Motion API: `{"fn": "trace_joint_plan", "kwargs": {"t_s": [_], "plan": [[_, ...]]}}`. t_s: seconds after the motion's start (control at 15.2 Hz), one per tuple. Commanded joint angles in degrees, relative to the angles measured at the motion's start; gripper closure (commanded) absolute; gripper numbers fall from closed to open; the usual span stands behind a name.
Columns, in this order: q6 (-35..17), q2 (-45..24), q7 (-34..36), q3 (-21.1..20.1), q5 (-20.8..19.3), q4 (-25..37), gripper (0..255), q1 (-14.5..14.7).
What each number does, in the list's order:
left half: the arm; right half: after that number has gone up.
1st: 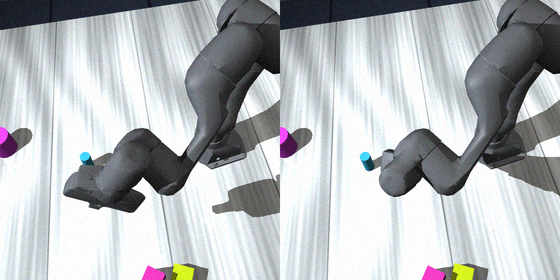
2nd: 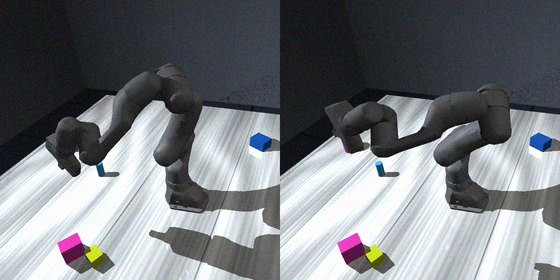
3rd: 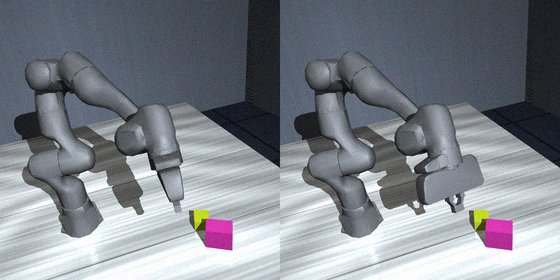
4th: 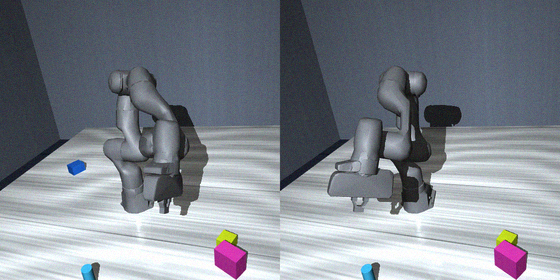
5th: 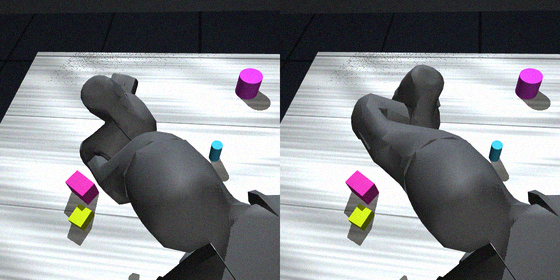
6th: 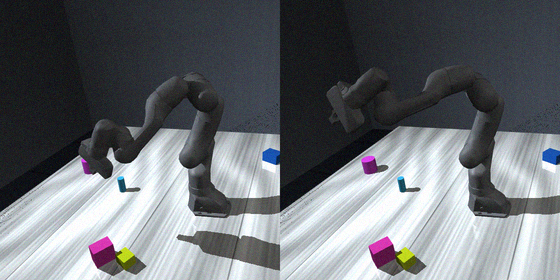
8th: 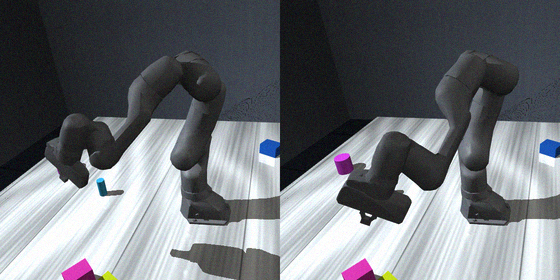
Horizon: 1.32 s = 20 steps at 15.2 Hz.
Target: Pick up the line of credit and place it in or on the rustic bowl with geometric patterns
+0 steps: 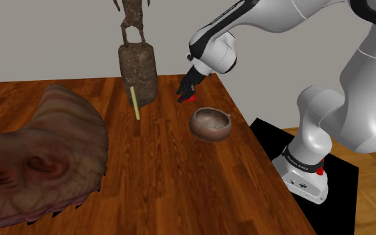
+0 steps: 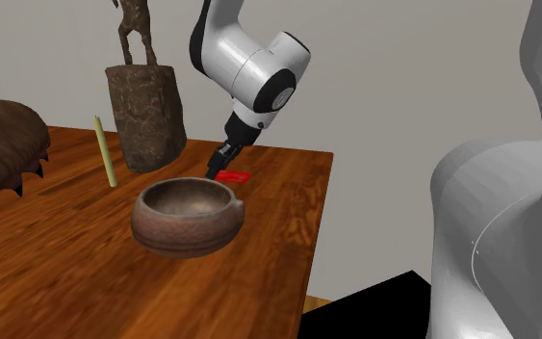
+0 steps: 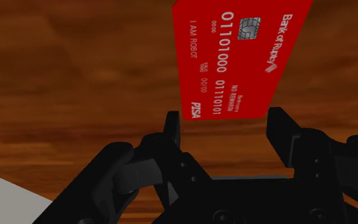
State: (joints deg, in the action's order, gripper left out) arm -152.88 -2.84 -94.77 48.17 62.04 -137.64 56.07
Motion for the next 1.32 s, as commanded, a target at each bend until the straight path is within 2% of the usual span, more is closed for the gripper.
{"fn": "trace_joint_plan", "kwargs": {"t_s": [0.0,0.46,0.86,1.25], "plan": [[0.1,-0.2,0.1,-0.1,-0.2,-0.3,255,0.1],[0.1,-0.4,-0.1,-0.1,0.2,-0.3,255,0.1],[-0.8,5.7,9.7,0.3,-11.8,-1.1,255,0.2],[0.0,10.9,19.2,-1.6,-23.0,-1.2,255,-2.1]]}}
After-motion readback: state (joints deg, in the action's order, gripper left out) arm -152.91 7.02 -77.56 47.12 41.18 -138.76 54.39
